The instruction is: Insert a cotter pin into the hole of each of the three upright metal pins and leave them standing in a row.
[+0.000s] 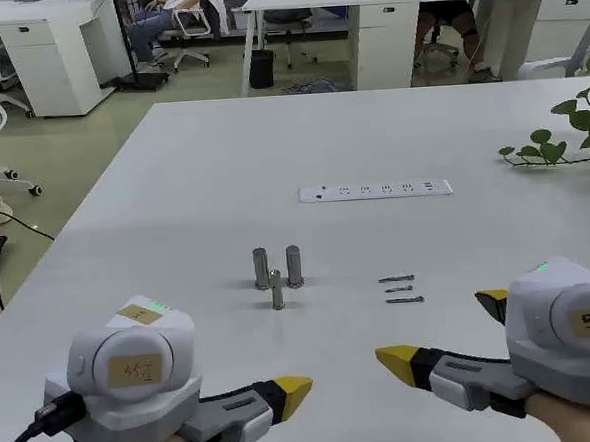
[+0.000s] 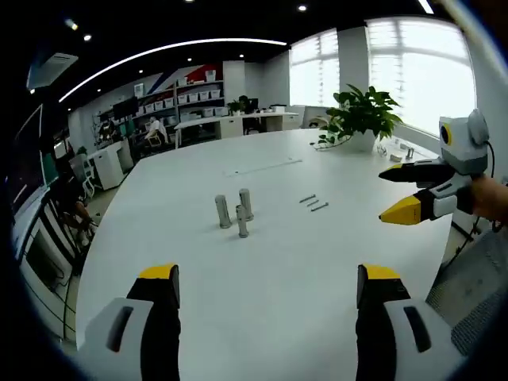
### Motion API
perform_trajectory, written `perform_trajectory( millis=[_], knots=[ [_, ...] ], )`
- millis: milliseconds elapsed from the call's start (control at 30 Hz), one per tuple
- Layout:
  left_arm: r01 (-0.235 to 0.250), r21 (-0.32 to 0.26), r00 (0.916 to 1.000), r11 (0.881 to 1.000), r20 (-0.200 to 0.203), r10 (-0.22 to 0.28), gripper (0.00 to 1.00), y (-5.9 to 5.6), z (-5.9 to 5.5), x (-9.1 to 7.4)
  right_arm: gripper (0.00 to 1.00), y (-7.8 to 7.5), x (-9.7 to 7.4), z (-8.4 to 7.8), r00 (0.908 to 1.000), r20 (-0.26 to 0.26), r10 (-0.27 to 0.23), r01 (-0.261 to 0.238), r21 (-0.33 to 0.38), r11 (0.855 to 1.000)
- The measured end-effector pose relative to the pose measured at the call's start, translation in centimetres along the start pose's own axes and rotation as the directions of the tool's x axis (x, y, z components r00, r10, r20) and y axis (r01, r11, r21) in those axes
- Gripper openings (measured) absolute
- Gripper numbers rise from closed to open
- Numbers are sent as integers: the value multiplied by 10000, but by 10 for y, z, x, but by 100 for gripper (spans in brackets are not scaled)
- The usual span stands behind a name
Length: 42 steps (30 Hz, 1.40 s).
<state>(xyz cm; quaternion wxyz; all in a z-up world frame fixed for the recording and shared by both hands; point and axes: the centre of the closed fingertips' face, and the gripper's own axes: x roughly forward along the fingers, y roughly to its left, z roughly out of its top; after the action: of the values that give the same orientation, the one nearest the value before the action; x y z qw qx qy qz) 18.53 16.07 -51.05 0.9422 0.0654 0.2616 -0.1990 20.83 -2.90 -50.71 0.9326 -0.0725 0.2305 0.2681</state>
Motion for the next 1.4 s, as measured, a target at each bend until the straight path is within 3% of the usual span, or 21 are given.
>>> perform_trajectory(
  millis=[333, 433, 667, 1400],
  knots=[
    [-67, 73, 9999, 10000, 116, 67, 89, 2, 4, -2, 81, 1, 2, 0, 9999, -117, 5, -4, 65, 10000],
    [-62, 151, 9999, 9999, -116, 64, 88, 2, 0, -2, 80, 2, 2, 3, 10000, -81, -1, 2, 129, 9999],
    [-44, 153, 10000, 9999, -62, 45, 87, 2, 1, -2, 80, 4, 3, 3, 9999, -121, 88, -88, -10, 10000],
    [68, -256, 9999, 9996, 100, -65, 84, 0, 3, -4, 80, -3, -6, -9, 9994, -322, 156, -147, 282, 9995]
  ],
)
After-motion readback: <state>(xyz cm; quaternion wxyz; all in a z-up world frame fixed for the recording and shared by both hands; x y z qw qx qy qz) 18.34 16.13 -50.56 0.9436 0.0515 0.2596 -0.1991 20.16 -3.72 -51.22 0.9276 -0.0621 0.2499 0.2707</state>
